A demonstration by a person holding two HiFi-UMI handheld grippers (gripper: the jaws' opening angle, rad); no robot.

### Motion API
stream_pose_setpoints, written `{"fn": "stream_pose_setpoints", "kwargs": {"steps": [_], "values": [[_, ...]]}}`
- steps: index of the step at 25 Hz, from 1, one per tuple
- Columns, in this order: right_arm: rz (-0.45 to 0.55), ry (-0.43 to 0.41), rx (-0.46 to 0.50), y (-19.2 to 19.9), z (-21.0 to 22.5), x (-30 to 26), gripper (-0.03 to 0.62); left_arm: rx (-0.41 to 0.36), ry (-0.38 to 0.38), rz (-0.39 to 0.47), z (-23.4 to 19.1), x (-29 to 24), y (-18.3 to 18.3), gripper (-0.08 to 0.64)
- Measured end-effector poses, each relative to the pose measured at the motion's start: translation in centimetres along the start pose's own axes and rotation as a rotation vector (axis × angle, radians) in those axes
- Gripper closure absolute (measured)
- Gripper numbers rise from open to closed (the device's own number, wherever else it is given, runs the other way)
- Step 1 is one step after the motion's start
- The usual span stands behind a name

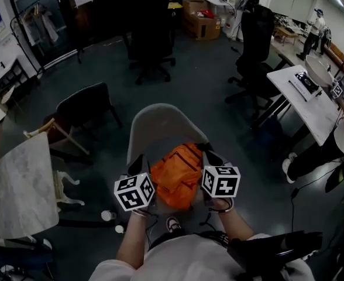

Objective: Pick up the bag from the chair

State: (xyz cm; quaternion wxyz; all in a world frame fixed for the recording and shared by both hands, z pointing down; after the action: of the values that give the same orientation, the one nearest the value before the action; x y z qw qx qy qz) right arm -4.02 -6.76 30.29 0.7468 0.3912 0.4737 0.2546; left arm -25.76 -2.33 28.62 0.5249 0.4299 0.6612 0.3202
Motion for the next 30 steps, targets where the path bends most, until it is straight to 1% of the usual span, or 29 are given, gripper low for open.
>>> {"fn": "stream_pose_setpoints", "kwargs": {"steps": [3, 6, 10, 13, 20, 26, 30], "values": [[-0.014, 0.016, -0.009, 0.3, 0.5, -0.8, 0.558, 0.004, 0.013, -0.025, -0.1, -1.6, 0.6, 0.548], [-0.041, 0.026, -0.023, 1.5, 1.6, -1.6, 0.558, 0.004, 0.020, -0.065, 0.2, -3.1, 2.0, 0.548], [-0.105, 0.030, -0.050, 3.5, 2.9, -3.3, 0.558, -0.008, 0.020, -0.129, 0.9, -4.6, 3.6, 0.548], [-0.146, 0.014, -0.072, 4.4, 2.9, -4.3, 0.559, -0.020, 0.011, -0.169, 1.1, -4.8, 4.2, 0.548], [-0.181, -0.022, -0.037, 4.2, 3.2, -6.6, 0.560, -0.017, -0.015, -0.203, 0.5, -7.0, 4.9, 0.548], [-0.253, -0.019, -0.045, 6.7, 4.7, -7.6, 0.558, -0.008, -0.005, -0.278, 1.1, -8.5, 7.9, 0.548], [-0.281, -0.017, -0.069, 8.9, 5.5, -8.9, 0.558, -0.025, 0.003, -0.343, 1.4, -9.2, 10.9, 0.548]]}}
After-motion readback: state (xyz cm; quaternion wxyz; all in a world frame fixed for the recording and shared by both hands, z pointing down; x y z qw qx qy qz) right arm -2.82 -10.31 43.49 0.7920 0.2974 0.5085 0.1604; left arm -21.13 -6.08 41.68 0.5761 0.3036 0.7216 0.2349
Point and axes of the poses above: the fingertips, and each gripper's own axes: x backward along the fingers, z to its right, y out of its underside, the point moved 1 cm from there along x, backward along the fingers, and after that the axes turned 2 degrees about -x, right-handed, at the moved point
